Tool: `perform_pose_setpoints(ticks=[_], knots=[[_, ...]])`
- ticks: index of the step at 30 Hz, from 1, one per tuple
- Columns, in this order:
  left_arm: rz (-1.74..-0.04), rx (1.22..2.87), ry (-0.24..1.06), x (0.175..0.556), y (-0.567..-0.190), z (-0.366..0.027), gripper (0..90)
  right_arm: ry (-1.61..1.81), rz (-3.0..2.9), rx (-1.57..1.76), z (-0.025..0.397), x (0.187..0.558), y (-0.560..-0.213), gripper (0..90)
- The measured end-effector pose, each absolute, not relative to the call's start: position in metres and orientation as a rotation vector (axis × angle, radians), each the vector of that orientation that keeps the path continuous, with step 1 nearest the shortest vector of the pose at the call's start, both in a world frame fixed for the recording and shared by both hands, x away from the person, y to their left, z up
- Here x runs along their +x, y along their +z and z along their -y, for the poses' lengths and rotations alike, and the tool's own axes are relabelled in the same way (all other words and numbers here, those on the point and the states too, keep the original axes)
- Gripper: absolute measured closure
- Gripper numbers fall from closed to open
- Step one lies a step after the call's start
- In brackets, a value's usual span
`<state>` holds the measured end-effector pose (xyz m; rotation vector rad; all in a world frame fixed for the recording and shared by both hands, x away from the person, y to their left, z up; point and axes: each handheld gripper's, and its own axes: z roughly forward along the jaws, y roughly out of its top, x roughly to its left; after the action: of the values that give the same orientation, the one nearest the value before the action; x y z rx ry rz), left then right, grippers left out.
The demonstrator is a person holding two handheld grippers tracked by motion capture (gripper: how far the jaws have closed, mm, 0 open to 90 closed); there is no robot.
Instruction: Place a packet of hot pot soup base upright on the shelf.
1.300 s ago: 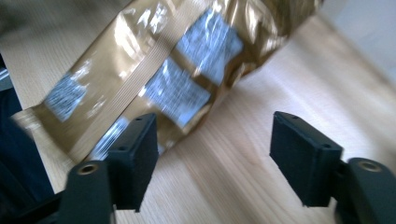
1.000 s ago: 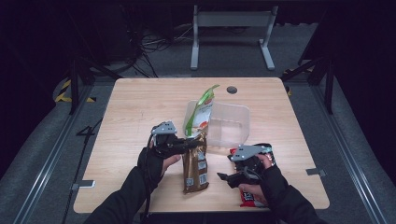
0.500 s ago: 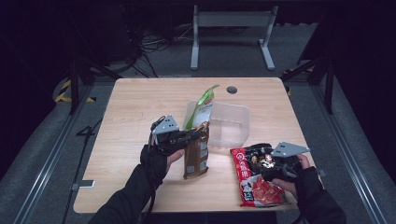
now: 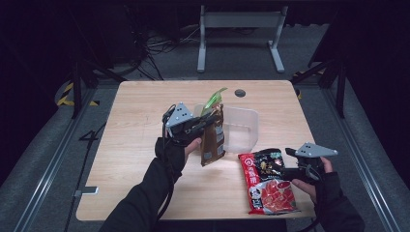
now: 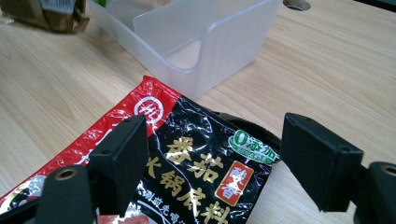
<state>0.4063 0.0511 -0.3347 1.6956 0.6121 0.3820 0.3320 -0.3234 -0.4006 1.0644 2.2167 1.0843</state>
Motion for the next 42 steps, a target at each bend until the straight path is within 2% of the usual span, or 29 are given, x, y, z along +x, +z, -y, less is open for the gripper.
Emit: perform_pose_setpoints(ticks=[12,17,20,28,34,42], knots=[[-0.633,1.724,0.528,0.432,-0.325,-0.019,84.7,1.077,-2.216,1.070,0.323,0.334,-0.404,24.0],[-0.658,1.716,0.569,0.444,-0.327,-0.011,84.6,1.076,-2.220,1.074,0.323,0.334,-0.405,23.7],[-0.656,1.755,0.660,0.452,-0.328,0.001,84.6,1.079,-2.220,1.075,0.323,0.334,-0.406,23.6],[-0.692,1.737,0.738,0.467,-0.336,0.016,84.5,1.075,-2.229,1.076,0.322,0.334,-0.408,23.2],[-0.723,1.689,0.757,0.472,-0.346,0.024,84.3,1.071,-2.231,1.074,0.322,0.334,-0.409,23.1],[-0.671,1.674,0.673,0.466,-0.363,0.029,81.3,1.056,-2.237,1.058,0.320,0.334,-0.410,23.1]])
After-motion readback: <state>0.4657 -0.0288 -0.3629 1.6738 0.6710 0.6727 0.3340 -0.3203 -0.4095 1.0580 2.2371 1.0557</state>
